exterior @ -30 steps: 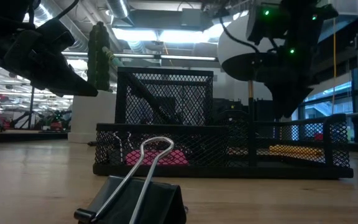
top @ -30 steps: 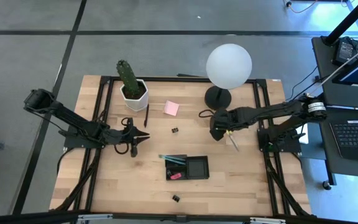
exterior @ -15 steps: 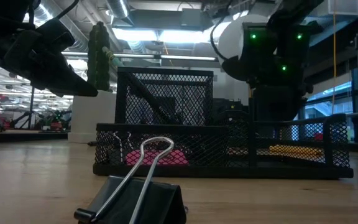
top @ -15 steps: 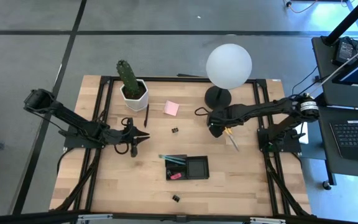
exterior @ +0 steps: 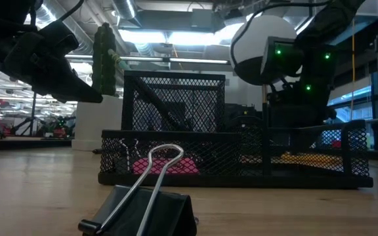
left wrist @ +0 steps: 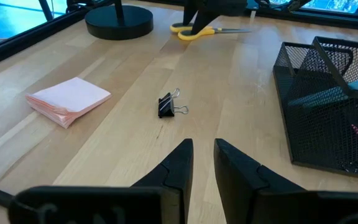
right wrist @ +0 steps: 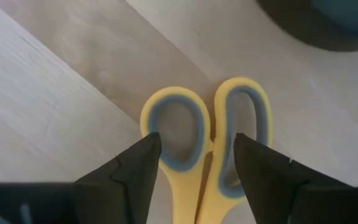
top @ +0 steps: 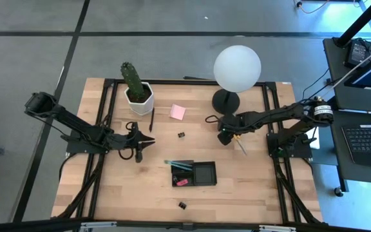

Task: Pick and place office supplies into organizer
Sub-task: Put the yellow scissors into the mesh desk organizer

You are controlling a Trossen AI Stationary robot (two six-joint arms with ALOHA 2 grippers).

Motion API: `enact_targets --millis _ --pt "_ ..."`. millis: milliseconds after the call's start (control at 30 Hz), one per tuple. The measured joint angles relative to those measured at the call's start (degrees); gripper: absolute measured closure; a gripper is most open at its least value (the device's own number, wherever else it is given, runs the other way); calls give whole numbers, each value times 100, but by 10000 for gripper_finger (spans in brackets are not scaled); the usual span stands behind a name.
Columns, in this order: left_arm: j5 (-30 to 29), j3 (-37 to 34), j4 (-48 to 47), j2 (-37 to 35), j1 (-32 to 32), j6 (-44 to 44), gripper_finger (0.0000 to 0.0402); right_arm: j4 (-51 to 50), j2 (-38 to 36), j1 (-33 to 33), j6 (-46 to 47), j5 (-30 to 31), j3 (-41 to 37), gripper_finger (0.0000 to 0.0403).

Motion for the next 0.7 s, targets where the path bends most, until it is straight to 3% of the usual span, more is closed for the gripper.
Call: enact_targets --millis 467,700 --pt "0 0 4 2 0 3 343 6 8 -452 -15 -957 2 194" --pt "0 0 4 1 2 4 343 -11 15 -563 -156 -1027 2 209"
